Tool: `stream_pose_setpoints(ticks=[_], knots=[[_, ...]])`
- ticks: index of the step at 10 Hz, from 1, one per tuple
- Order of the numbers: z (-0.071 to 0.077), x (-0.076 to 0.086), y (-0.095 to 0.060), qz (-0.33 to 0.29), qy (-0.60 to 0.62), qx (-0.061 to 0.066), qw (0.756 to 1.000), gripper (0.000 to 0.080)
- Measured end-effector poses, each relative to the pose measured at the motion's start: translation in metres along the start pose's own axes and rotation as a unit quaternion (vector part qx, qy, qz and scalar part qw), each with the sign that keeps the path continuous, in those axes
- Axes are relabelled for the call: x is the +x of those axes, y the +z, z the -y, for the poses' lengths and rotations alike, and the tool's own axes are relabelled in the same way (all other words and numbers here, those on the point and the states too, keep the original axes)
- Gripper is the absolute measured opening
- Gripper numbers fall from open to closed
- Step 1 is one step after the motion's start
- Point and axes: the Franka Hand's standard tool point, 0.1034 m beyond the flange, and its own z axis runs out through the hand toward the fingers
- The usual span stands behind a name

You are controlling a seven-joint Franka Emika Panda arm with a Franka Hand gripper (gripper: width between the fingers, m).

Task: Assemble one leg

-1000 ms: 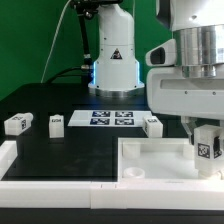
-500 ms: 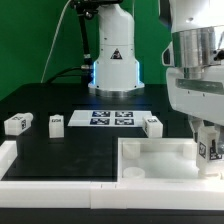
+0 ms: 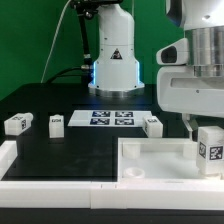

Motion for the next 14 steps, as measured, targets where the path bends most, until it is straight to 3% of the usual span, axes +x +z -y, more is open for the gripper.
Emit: stream_pose_setpoints(ticks=[4, 6, 8, 9, 11, 12, 13, 14], knots=[[-0.0102, 0.0128, -0.0008, -0.004, -0.250, -0.005, 0.968, 0.0648], [-0.0081, 0.0103, -0.0008, -0.008, -0.351, -0.017, 0.936, 0.0648], [-0.0093, 0.0118, -0.0007, -0.009, -0.425, -0.021, 0.905, 0.0648], [-0.0092, 0.0118, -0.0006, -0.009, -0.411, -0.020, 0.911, 0.0648], [-0.0095, 0.0119, -0.0005, -0.009, -0.411, -0.021, 0.911, 0.0391], [-0.0096, 0.0120, -0.0004, -0.009, -0.411, -0.021, 0.911, 0.0391], [-0.0096, 0.0120, -0.0004, -0.009, -0.411, -0.021, 0.911, 0.0289], [-0.0095, 0.0118, -0.0003, -0.010, -0.386, -0.020, 0.922, 0.0289]])
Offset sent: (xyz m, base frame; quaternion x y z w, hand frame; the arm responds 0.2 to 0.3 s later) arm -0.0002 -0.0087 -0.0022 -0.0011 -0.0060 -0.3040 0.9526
